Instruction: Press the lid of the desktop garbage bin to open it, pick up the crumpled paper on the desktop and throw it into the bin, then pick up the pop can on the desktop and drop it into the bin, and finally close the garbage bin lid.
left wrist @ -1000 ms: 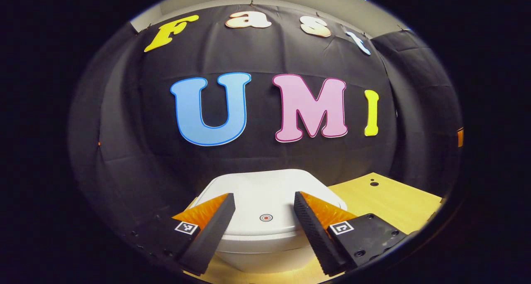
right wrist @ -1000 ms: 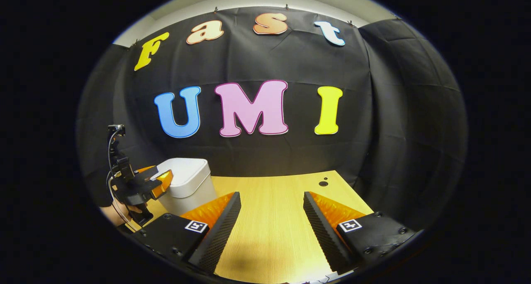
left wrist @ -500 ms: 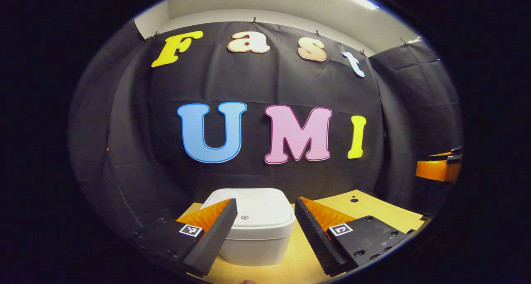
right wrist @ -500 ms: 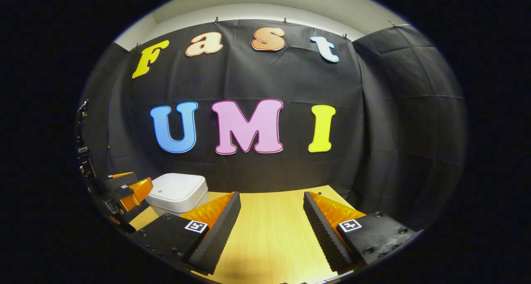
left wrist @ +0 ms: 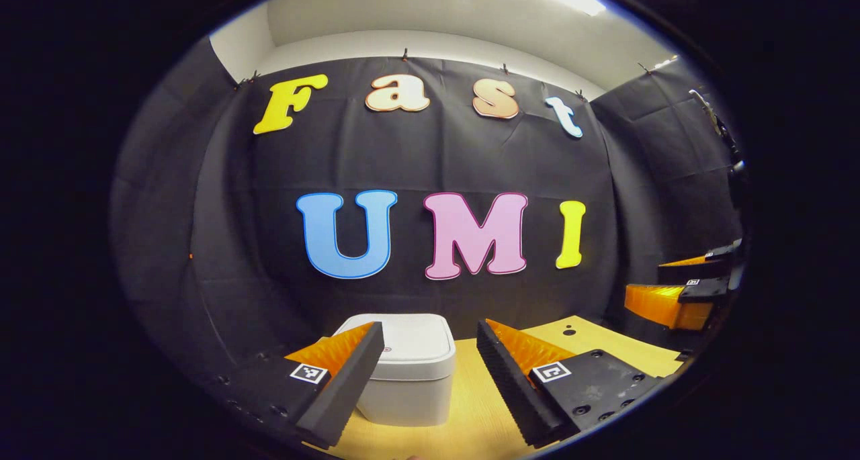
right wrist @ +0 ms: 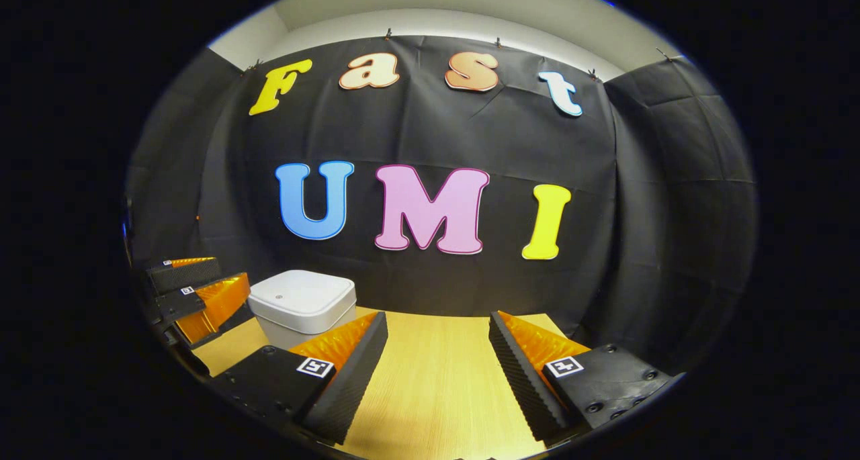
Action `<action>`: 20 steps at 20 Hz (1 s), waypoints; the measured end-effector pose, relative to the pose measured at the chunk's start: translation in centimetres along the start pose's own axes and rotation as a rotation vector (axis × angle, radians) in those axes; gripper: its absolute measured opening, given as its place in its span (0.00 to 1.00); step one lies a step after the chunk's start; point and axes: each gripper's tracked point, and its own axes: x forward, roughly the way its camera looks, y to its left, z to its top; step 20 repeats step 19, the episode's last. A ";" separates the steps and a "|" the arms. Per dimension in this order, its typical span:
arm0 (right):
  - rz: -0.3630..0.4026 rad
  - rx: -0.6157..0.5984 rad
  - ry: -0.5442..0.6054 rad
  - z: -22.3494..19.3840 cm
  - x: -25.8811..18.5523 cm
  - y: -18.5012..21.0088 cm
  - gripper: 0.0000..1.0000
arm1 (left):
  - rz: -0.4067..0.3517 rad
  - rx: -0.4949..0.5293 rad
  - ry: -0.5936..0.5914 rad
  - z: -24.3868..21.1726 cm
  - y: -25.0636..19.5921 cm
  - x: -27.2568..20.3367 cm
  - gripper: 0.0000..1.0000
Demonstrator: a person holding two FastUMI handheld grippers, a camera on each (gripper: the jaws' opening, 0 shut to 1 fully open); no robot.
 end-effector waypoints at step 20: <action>0.203 0.011 -0.062 1.4 1.5 -0.1 0.98 | 0.061 0.031 -0.023 2.6 -2.0 0.1 0.95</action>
